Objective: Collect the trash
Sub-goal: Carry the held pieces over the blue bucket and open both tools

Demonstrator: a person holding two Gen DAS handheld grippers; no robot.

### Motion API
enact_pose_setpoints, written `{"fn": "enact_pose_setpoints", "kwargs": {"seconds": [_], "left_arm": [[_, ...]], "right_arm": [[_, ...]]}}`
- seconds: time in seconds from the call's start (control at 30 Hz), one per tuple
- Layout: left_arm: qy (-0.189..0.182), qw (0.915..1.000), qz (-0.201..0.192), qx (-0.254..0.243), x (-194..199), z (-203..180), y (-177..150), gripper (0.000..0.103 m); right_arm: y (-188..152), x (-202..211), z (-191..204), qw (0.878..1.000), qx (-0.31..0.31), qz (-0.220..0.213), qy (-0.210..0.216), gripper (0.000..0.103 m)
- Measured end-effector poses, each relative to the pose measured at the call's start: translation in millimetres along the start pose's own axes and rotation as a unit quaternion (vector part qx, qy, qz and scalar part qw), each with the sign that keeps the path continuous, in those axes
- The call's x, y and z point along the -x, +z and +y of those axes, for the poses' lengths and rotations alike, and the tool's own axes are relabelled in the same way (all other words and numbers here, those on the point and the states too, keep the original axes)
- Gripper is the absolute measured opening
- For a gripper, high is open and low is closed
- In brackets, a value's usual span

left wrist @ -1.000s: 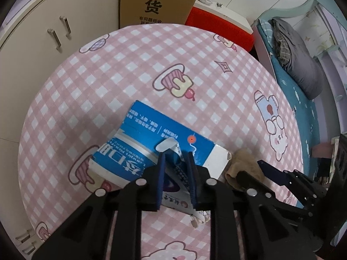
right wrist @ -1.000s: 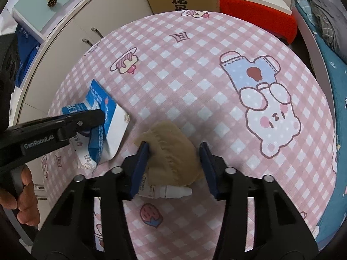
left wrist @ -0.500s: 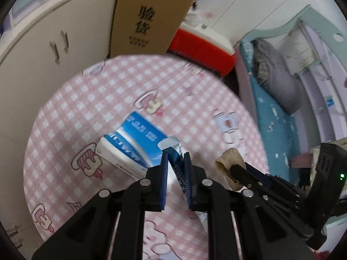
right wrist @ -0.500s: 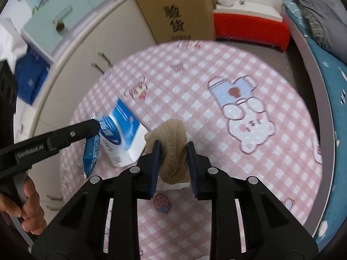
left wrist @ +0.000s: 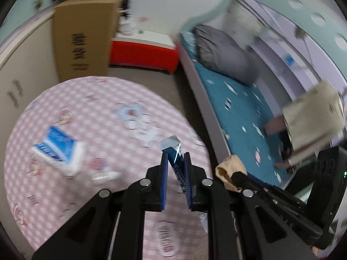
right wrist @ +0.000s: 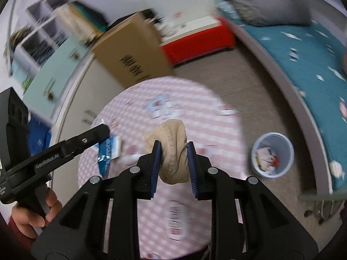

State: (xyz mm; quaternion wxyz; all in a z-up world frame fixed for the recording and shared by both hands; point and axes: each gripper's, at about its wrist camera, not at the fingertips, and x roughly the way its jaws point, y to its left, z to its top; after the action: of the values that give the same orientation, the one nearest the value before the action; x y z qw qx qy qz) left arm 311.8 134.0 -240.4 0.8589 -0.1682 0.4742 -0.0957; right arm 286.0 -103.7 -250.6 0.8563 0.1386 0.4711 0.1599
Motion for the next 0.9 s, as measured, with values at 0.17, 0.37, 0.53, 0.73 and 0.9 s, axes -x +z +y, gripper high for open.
{"fn": "enact_pose_setpoints", "kwargs": {"seconds": [0.17,0.37,0.53,0.73,0.9], "left_arm": [[-0.021,0.9989,0.011,-0.041,-35,-77,4,0.013],[-0.02,0.9988,0.029,-0.033,-97,-145,12,0.013],[-0.013,0.9979,0.057,-0.026,-147,-189,13,0.013],[-0.001,0.9949,0.093,-0.039,-187,-231,9,0.013],[0.004,0.9935,0.098,-0.056,-202,-260,11,0.013]], "right_arm": [[15,32,-80,0.998,-0.036,-0.022,-0.04,0.024],[49,32,-170,0.998,-0.042,-0.019,-0.049,0.054],[69,24,-223,0.998,-0.048,0.008,-0.045,0.054],[78,35,-260,0.998,-0.048,0.011,-0.042,0.059],[85,52,-276,0.998,-0.045,-0.01,-0.053,0.064]]}}
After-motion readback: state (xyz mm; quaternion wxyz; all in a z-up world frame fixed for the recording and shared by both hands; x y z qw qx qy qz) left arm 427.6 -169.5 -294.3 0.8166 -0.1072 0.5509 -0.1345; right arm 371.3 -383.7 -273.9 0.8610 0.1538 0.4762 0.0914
